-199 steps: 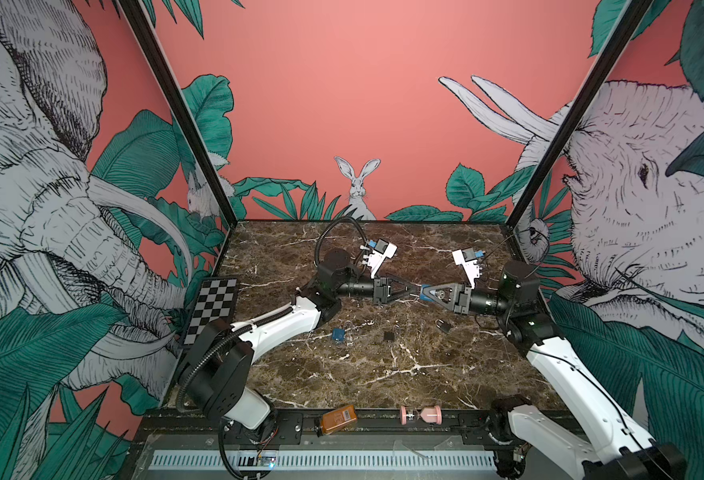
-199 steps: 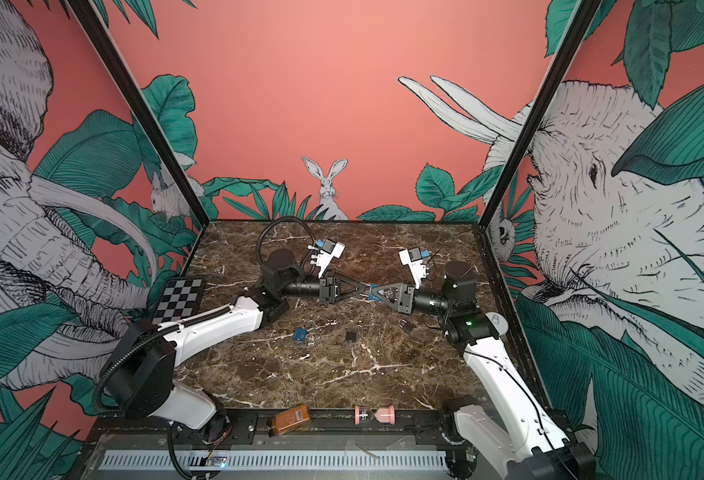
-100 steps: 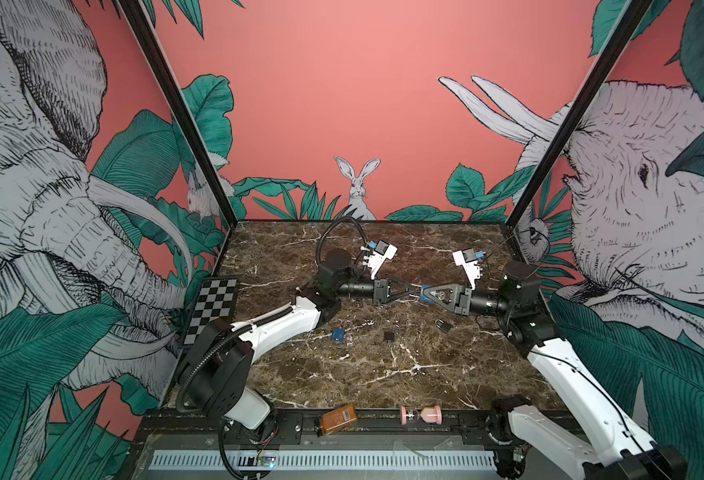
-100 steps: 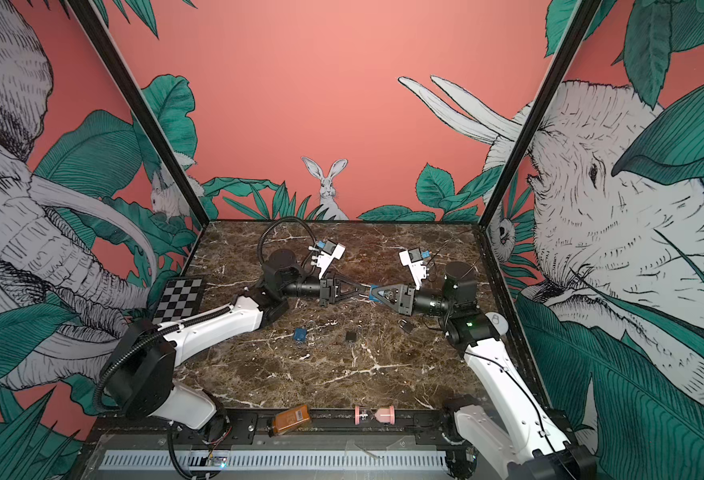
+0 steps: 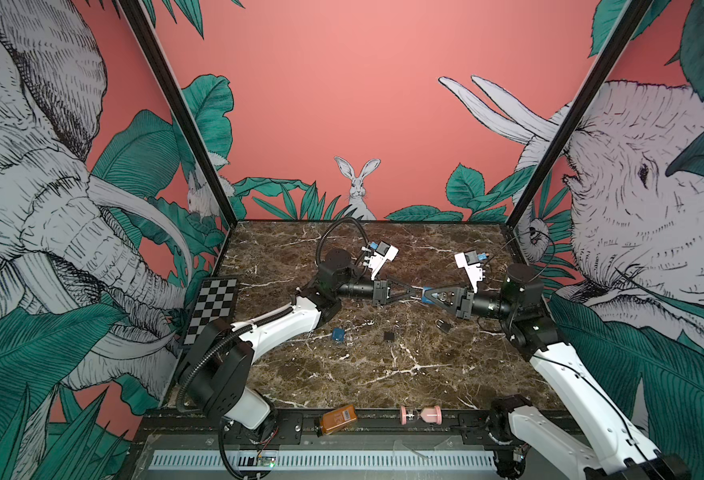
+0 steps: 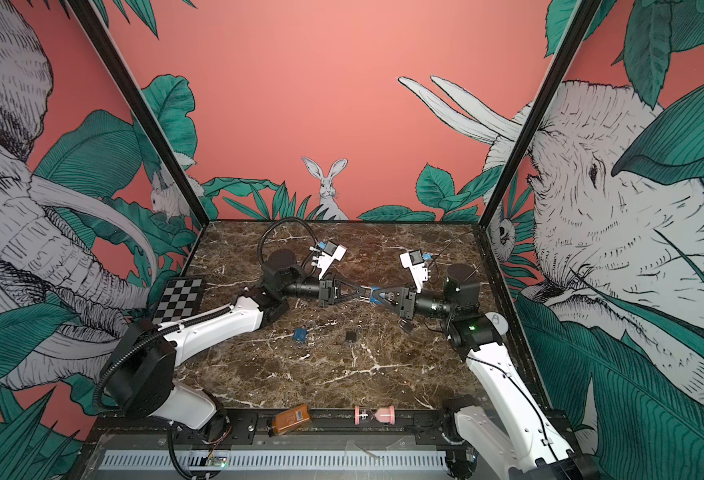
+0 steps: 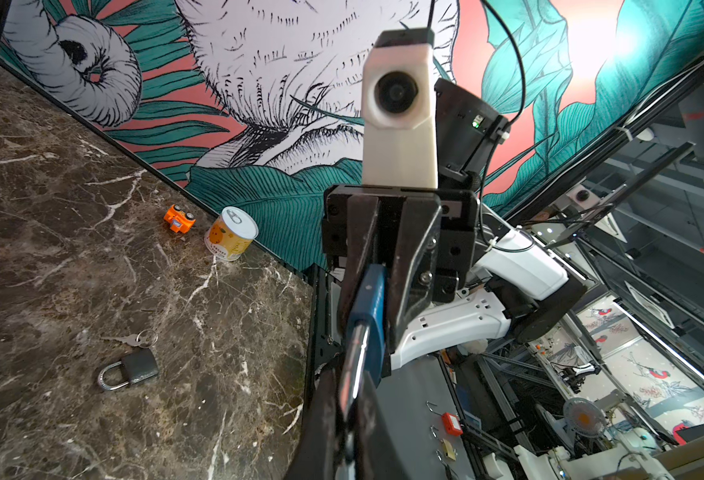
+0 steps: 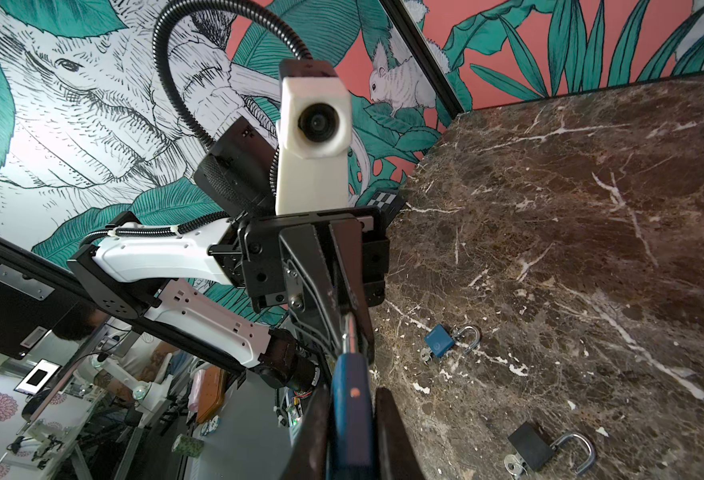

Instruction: Lock with the key

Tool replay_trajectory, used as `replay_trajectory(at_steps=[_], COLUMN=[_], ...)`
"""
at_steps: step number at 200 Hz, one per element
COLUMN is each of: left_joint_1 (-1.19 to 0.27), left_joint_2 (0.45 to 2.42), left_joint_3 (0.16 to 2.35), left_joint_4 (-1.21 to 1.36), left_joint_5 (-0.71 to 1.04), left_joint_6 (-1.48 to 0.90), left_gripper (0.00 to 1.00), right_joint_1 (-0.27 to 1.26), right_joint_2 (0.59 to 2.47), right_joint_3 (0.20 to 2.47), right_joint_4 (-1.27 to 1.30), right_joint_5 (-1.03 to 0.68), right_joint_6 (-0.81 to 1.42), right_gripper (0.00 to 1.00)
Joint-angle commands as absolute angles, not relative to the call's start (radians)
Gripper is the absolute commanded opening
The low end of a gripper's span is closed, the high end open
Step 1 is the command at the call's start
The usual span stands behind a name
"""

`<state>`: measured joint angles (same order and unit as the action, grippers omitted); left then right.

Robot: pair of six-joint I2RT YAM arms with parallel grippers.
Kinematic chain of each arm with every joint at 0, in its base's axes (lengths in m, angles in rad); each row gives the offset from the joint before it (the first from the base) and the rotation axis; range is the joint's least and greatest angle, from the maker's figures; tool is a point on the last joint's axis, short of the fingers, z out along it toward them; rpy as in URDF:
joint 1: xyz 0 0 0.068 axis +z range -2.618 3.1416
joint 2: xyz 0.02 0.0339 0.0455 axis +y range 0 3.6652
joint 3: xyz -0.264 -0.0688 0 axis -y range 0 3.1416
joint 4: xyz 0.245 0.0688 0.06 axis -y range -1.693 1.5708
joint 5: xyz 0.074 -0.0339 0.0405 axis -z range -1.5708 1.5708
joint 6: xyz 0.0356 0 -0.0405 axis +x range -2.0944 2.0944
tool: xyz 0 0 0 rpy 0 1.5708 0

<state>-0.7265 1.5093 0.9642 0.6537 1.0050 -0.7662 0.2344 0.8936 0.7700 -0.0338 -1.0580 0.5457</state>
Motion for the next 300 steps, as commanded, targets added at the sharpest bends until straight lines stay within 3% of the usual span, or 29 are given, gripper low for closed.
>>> replay_trajectory(at_steps=[1, 71, 207, 300], left_joint_1=[-0.727, -0.759, -0.794, -0.81], left_joint_2=[1.497, 1.443, 1.459, 1.473], left_joint_3=[0.957, 0.991, 1.022, 1.043], left_joint_4=[0.832, 0.693, 0.679, 0.672], left_joint_5=[1.059, 1.097, 1.115, 1.124], left_joint_6=[-0.879, -0.789, -0.75, -0.741], left_gripper=[0.0, 0.0, 0.0, 0.0], right_joint_1=[0.22, 0.219, 0.228, 0.314], right_joint_2=[0.882, 0.939, 0.989, 1.061], right_joint_3=[0.744, 0.714, 0.729, 0.757], right_joint_4=[0.025, 0.278, 0.313, 0.315], right_joint_5=[-1.013, -1.121, -1.114, -1.075], right_joint_6=[0.499, 0.646, 0.683, 0.655], right_gripper=[0.0, 0.0, 0.0, 0.0])
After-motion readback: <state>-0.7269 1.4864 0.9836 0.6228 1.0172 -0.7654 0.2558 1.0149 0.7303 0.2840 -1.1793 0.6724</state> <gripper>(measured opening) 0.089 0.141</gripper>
